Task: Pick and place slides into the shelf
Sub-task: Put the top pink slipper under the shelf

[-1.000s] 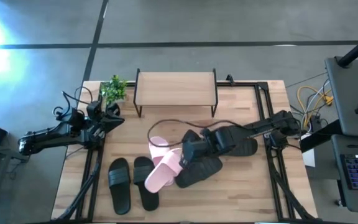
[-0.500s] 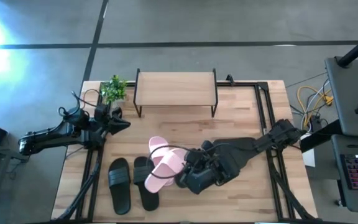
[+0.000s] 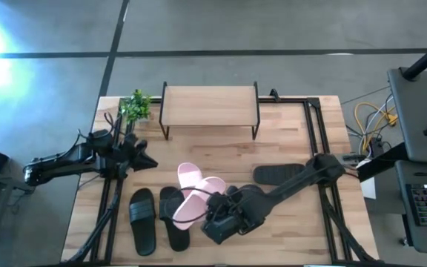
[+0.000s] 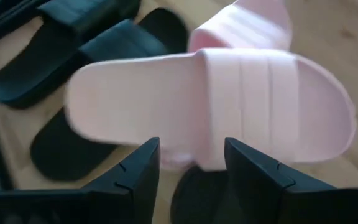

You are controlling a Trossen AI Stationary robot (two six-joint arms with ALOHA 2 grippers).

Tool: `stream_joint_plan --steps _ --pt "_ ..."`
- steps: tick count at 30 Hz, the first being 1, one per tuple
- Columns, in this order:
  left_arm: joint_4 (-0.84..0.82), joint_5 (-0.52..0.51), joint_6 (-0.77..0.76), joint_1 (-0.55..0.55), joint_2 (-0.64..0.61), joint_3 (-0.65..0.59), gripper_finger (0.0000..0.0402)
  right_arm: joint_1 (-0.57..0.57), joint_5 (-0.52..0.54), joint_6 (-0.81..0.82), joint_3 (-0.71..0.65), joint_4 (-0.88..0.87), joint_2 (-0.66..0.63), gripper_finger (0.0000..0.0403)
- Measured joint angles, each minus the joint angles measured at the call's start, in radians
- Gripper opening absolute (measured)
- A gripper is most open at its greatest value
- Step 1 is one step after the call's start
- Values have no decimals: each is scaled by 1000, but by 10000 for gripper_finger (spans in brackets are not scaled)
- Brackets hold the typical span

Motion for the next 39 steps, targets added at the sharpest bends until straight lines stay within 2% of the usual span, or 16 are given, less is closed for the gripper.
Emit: stream_joint_plan --steps 4,12,27,32,35,39 --pt "-17 34 6 -1 -15 0 22 -2 59 -47 0 -5 25 171" --pt "-18 34 11 0 -36 0 22 -27 54 -251 0 -3 43 171" --pt "-17 35 13 0 -34 0 22 -95 19 -319 -83 -5 43 171" --pt "-16 35 13 0 -32 0 22 -112 84 -319 -84 -1 43 169" --pt "-16 35 13 0 -34 0 22 -124 93 -316 -84 -3 43 153" --pt "-16 35 13 0 -34 0 22 -147 12 -313 -87 -7 43 105"
